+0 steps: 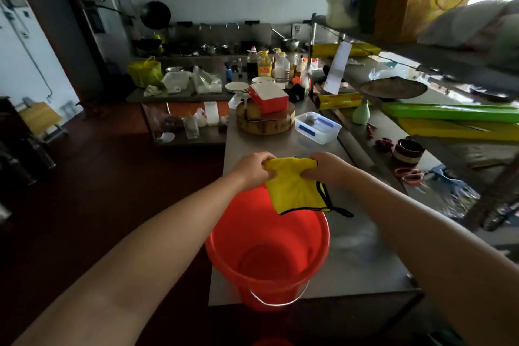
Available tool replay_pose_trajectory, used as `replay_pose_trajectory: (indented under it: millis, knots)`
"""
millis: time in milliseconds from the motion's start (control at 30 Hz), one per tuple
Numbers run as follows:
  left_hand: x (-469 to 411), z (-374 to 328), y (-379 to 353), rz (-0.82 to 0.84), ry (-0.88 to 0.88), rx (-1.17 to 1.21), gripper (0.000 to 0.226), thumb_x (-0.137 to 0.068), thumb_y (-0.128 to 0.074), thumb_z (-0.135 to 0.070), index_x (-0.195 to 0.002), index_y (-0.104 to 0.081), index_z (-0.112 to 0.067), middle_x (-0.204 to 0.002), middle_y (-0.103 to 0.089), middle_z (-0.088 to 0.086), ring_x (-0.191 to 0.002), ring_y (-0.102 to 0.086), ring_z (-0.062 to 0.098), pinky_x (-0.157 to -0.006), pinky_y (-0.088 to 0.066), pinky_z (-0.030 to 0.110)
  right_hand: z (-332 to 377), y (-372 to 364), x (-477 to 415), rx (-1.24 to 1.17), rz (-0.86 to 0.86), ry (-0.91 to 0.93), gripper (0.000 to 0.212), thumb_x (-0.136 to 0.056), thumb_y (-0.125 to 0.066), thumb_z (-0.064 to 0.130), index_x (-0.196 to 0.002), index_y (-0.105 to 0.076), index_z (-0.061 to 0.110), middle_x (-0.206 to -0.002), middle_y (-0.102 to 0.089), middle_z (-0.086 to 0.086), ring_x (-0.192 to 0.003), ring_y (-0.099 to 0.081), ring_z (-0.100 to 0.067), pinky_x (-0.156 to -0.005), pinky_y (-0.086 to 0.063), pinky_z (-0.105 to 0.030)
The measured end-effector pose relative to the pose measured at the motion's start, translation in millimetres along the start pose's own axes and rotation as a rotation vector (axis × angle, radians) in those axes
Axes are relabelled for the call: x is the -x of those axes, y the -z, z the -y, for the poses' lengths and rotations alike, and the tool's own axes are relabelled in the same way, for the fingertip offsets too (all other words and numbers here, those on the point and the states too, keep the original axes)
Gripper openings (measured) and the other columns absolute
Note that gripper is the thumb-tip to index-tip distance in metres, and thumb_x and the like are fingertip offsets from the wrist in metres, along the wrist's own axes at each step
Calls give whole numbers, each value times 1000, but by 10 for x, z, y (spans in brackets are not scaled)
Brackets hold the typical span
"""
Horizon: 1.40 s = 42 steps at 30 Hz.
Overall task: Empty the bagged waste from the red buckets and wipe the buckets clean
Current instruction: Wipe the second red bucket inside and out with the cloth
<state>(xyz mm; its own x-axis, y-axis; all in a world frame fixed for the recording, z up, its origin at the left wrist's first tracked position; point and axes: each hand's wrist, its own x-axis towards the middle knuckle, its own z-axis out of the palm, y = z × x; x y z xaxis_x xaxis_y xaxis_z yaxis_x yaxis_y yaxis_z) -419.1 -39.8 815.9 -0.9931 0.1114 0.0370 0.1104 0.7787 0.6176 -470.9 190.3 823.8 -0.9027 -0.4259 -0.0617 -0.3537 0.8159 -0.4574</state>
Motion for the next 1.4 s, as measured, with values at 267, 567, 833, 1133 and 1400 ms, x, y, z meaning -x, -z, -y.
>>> replay_pose_trajectory:
  millis: [267,567,833,1133,1400]
  knots:
    - [572,84,-11,-75,-57,-80,32,-91,-66,-24,-121,-63,-14,-117,-62,6,-105,-59,22,-87,-50,36,140,-238,278,4,-16,200,21,-86,-72,34,-97,-56,25,-92,-66,3,-87,-65,-19,-75,-53,-38]
    - [1375,553,-564,-140,-546,-459,41,-71,-83,-22,-105,-64,-10,-104,-62,7,-97,-59,26,-89,-51,41,-20,-899,848,252,216,454,64,-89,-65,19,-147,-48,39,-136,-63,9,-121,-59,-13,-99,-40,-20]
    - [1842,986,-1069,-80,-701,-515,38,-88,-68,-37,-117,-54,-17,-113,-57,3,-103,-56,20,-91,-51,41,-211,-1470,1182,444,245,667,72,-90,-65,16,-153,-38,38,-156,-43,11,-144,-40,-10,-117,-33,-39]
    - [1952,1208,-1221,102,-239,-440,80,-92,-62,-54,-156,-29,-19,-146,-48,2,-132,-47,20,-112,-38,40,-182,-1588,1358,356,145,619,71,-86,-70,8,-148,-49,34,-152,-49,7,-138,-50,-17,-112,-41,-43]
    - [1607,1249,-1150,3,-198,-433,47,-99,-45,1,-142,-52,-17,-134,-58,1,-127,-52,21,-116,-35,37,-265,-1667,1525,370,154,525,56,-91,-55,44,-147,-49,37,-164,-28,8,-152,-22,-14,-125,-18,-41]
